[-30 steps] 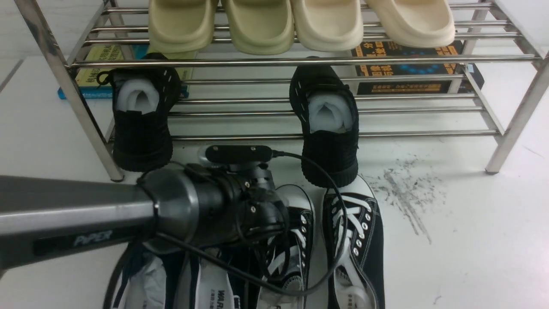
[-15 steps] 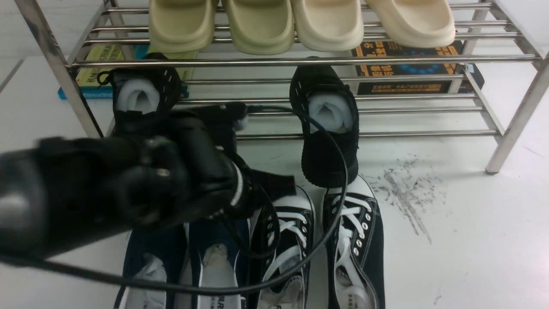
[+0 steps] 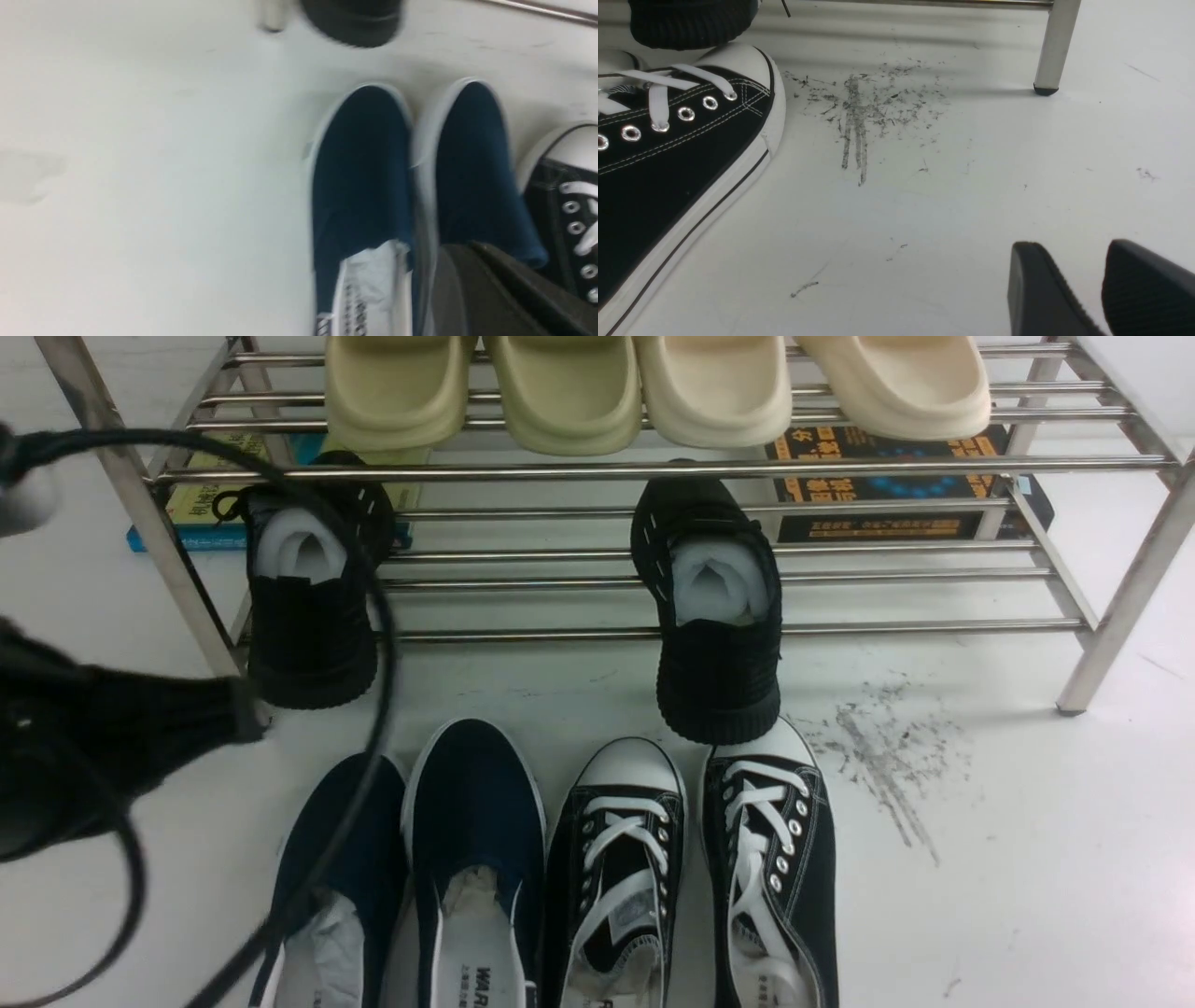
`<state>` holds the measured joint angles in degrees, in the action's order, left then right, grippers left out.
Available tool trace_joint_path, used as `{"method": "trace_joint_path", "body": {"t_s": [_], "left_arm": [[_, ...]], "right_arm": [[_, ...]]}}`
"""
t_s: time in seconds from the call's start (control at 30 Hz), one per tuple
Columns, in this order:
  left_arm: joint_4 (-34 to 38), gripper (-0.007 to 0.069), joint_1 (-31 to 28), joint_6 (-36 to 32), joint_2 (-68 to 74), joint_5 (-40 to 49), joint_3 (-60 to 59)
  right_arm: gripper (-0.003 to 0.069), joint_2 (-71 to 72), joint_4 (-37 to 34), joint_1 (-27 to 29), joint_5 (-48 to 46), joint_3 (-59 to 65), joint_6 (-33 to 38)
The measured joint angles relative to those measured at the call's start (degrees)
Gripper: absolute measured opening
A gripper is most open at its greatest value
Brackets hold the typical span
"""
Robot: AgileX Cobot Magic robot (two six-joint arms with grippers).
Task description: Take the shoes off the shelf with your hand on the white table.
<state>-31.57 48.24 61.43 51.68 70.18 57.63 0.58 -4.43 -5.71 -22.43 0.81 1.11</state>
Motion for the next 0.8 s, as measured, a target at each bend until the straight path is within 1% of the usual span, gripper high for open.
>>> {"method": "trace_joint_path", "body": {"t_s": [0.1, 0.17, 0.2, 0.23, 0.27, 0.33, 0.4, 0.47, 0.57, 0.67, 0.8], "left_arm": [[1.22, 0.0007, 0.00, 0.07, -4.72, 0.52, -3.45], [3.15, 0.0008, 0.00, 0.67, -7.46, 0.52, -6.59], [5.82, 0.0008, 0.00, 1.37, -9.90, 0.52, -10.24], [6.18, 0.0008, 0.00, 1.58, -10.41, 0.47, -11.17], [9.63, 0.0009, 0.00, 2.37, -11.82, -0.80, -14.80], [12.71, 0.0011, 0.00, 2.77, -12.18, -3.22, -17.97], [15.25, 0.0013, 0.00, 2.88, -11.28, -5.83, -19.85], [16.14, 0.0015, 0.00, 3.00, -9.75, -7.20, -20.26], [16.01, 0.0021, 0.00, 3.00, -6.82, -8.79, -20.45], [13.94, 0.0054, 0.00, 3.71, -1.09, -10.01, -20.45], [8.94, 0.0169, 0.00, 7.68, 6.38, -11.19, -20.45]], "right_arm": [[0.0237, 0.00, 0.00, 0.00, 0.00, 0.00, 0.00], [0.0237, 0.00, 0.00, 0.00, 0.00, 0.00, 0.00], [0.0237, 0.00, 0.00, 0.00, 0.00, 0.00, 0.00], [0.0237, 0.00, 0.00, 0.00, 0.00, 0.00, 0.00], [0.0237, 0.00, 0.00, 0.00, 0.00, 0.00, 0.00], [0.0237, 0.00, 0.00, 0.00, 0.00, 0.00, 0.00], [0.0237, 0.00, 0.00, 0.00, 0.00, 0.00, 0.00], [0.0237, 0.00, 0.00, 0.00, 0.00, 0.00, 0.00], [0.0237, 0.00, 0.00, 0.00, 0.00, 0.00, 0.00], [0.0237, 0.00, 0.00, 0.00, 0.00, 0.00, 0.00], [0.0237, 0.00, -0.05, 0.00, 0.00, 0.00, 0.00]]}}
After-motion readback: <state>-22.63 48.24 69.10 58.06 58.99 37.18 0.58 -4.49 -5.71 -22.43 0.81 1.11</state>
